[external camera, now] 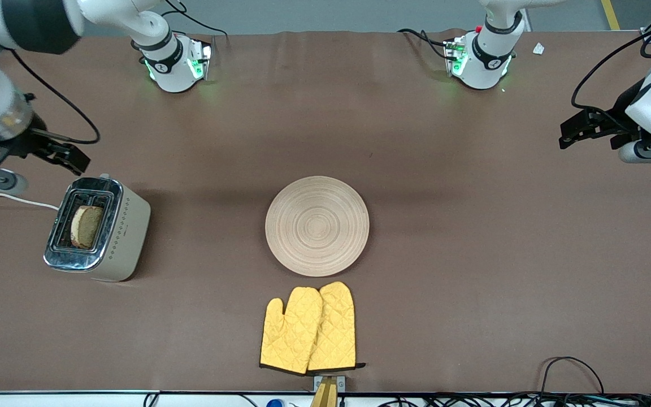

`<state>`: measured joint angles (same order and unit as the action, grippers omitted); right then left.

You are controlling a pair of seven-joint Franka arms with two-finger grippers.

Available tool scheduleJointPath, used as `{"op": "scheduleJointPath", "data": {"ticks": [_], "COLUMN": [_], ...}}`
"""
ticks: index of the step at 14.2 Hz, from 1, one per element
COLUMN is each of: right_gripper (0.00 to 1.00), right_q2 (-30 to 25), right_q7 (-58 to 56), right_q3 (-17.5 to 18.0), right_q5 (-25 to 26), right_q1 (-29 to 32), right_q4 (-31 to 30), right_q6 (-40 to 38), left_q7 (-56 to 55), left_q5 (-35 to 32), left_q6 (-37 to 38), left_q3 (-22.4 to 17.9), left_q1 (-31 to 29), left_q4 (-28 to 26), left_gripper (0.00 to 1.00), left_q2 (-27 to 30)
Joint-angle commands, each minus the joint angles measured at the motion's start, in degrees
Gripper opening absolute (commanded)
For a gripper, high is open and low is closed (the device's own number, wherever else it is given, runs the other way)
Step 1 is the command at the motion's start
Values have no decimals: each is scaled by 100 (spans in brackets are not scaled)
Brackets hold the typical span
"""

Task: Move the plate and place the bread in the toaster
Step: 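Open the right gripper and lift it away from the toaster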

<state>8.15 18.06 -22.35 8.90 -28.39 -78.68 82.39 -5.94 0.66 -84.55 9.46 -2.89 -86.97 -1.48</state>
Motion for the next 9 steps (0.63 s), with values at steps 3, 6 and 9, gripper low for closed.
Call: {"op": "scheduleJointPath", "data": {"ticks": [3, 6, 9], "right_gripper": [100, 100, 100], "right_q2": [-463, -682, -893], "right_q7": [-1558, -1718, -1753], "right_q3": [82, 99, 710], "right_q5": [-504, -539, -548], "right_q1": [790, 879, 1490], "right_q4": [-252, -506, -867], "right_q6": [111, 23, 269], "left_q7": [-206, -127, -144], "left_q5": [-83, -83, -83], "left_q6": [9, 18, 26], "left_q3": [12, 3, -6], "left_q1": [-1, -1, -9], "left_q4": [13, 31, 145], "left_gripper": [100, 100, 100], "left_q2": [95, 87, 60]}}
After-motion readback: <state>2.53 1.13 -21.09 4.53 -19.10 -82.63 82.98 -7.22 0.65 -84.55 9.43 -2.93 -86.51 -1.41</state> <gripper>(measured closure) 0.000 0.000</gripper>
